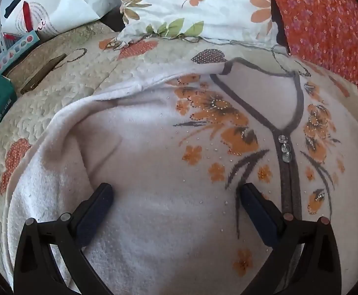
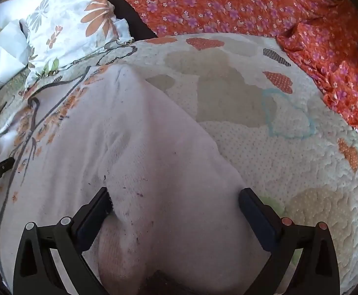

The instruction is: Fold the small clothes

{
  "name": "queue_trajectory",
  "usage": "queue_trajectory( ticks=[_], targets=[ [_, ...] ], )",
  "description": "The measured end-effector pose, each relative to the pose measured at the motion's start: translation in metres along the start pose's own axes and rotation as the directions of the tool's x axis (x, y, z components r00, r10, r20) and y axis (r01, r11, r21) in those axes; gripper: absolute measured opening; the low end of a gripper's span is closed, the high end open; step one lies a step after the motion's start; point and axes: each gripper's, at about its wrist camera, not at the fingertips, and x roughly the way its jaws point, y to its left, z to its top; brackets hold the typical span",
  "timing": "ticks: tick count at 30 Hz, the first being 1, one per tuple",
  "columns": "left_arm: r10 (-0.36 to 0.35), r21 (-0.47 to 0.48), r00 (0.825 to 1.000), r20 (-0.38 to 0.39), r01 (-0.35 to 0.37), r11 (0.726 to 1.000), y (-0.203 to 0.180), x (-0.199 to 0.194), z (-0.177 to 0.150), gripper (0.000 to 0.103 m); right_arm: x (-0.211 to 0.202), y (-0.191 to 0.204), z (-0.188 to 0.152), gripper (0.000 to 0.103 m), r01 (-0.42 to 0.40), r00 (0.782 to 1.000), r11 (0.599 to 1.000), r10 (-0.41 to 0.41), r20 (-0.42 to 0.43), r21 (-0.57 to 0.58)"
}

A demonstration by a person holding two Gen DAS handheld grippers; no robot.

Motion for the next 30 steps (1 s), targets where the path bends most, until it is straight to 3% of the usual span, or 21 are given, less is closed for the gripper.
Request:
queue_trajectory(
  ticks=[3,6,30],
  targets=[
    [-0.015,-0.011,1.000,0.014,0.015,1.000,0.003,-0.003,-0.006,0.103,-0.003,-0.016,-0.003,0.103,-0.033,0.999,0.999,0.033,0.033,0.020],
    [-0.010,-0.010,1.000,0.017,0.010,1.000,0.003,-0.002,-0.009,0.103,-0.002,-0.006,-0.008,0.103,-0.023,0.999,0.999,0.022,0.041,0.027],
    [-0.015,-0.004,1.000,0.016,0.015,1.000,0.006,-0.003,-0.010,0.103,-0.001,0.000,-0.006,0.103,-0.016,1.000,1.000,0.016,0.026,0.015]
  ],
)
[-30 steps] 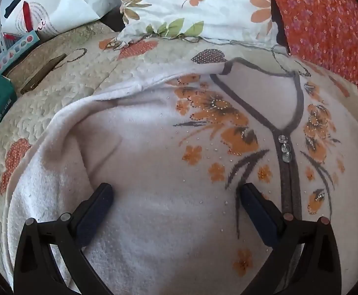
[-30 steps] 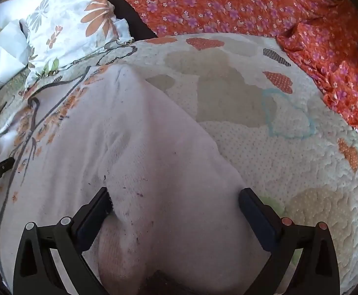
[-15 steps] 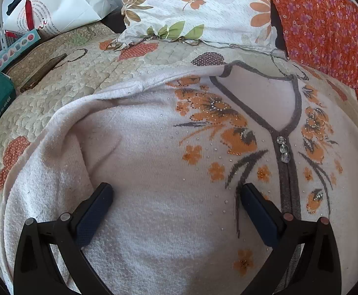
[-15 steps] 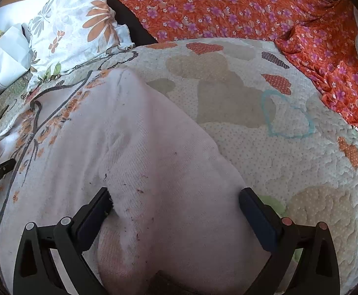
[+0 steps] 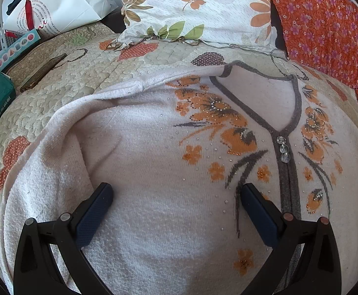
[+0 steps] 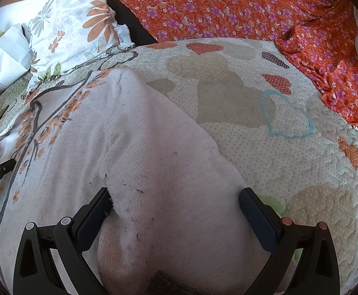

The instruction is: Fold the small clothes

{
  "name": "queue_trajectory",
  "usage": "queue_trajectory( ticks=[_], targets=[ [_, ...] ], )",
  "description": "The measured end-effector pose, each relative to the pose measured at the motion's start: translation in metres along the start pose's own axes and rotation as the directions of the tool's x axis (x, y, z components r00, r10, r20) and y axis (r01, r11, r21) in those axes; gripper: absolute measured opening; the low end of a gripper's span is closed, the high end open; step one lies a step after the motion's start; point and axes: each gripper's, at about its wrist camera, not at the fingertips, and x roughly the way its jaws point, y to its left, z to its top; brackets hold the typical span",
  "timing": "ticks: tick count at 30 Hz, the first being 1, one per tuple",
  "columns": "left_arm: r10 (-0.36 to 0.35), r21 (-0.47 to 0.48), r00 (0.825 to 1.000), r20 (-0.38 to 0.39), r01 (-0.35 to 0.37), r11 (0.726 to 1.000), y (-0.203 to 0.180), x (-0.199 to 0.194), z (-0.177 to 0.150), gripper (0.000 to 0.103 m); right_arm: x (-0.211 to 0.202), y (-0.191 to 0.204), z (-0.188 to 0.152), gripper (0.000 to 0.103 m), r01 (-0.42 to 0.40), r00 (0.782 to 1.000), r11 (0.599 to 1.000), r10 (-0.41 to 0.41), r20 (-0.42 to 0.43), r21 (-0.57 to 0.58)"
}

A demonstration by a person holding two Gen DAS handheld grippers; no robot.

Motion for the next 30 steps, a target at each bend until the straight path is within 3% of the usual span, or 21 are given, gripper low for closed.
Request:
queue_trajectory(
  ticks=[30],
  targets=[
    [-0.002,0.000,1.000,0.005,0.002,1.000,-0.0007,-0.0018,-0.0006,0.103,0.0003,0.0003,-0.0001,0.103,-0.005,1.000,1.000,0.005,-0.003,0.003]
  ],
)
